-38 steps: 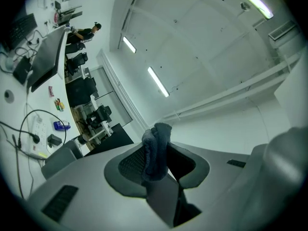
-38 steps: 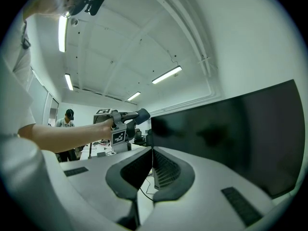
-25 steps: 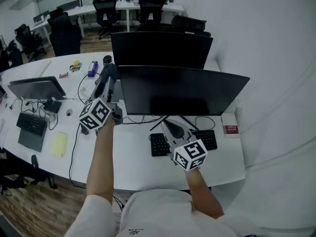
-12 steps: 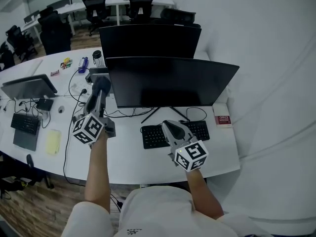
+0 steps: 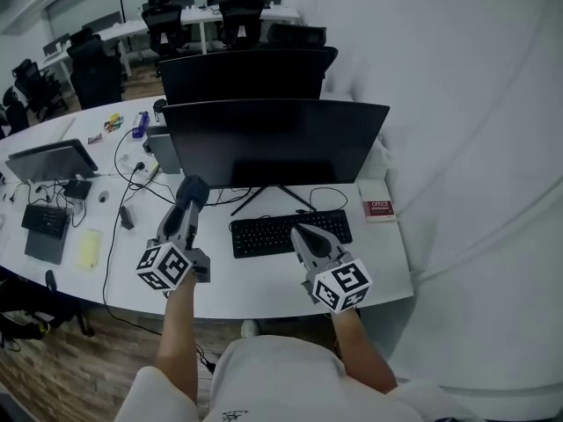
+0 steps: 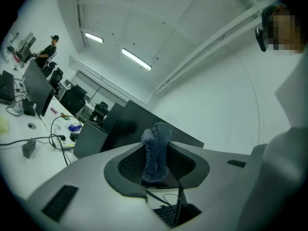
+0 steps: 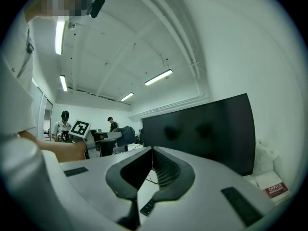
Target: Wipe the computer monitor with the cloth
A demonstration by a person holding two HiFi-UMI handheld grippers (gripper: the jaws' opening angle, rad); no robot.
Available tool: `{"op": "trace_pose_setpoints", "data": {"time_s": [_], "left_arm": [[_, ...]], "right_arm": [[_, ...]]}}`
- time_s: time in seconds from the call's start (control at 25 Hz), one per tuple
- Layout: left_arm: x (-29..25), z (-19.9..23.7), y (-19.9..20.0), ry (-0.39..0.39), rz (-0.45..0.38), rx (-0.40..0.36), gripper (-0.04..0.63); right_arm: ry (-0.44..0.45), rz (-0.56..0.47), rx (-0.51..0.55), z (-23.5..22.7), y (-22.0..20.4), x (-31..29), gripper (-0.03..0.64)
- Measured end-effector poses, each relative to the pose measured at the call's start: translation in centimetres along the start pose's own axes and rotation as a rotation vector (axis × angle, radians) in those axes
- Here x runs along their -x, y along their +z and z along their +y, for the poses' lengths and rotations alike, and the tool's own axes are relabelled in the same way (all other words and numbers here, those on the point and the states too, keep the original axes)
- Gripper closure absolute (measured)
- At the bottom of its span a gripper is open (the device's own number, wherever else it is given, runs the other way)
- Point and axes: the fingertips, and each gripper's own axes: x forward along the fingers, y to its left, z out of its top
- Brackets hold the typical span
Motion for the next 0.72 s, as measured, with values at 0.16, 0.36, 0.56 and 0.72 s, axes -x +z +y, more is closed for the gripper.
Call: {"op": "trace_pose_setpoints", "data": {"time_s": [0.16, 0.36, 0.56, 0.72], "left_arm": [[2.0, -4.9, -4.0, -0.037, 0.033, 0.021, 0.465], [5.5, -10.2, -7.6, -0.059, 0.066, 0.015, 0.465], [8.9, -14.8, -9.9, -0.063, 0.085, -0.011, 0.465], [11.2, -17.5, -10.9, -0.073, 0.085, -0.027, 0.465]], "right_arm": [[-0.003, 0.001, -0.022, -0.9, -0.9, 3.9, 0.597], [-0.003, -0.004, -0.031, -1.4, -1.8, 8.9, 0.597], [-0.015, -0.011, -0.056, -2.1, -2.4, 13.8, 0.597], [-0.019, -0.015, -0.068, -2.2, -3.1, 16.5, 0.597]]}}
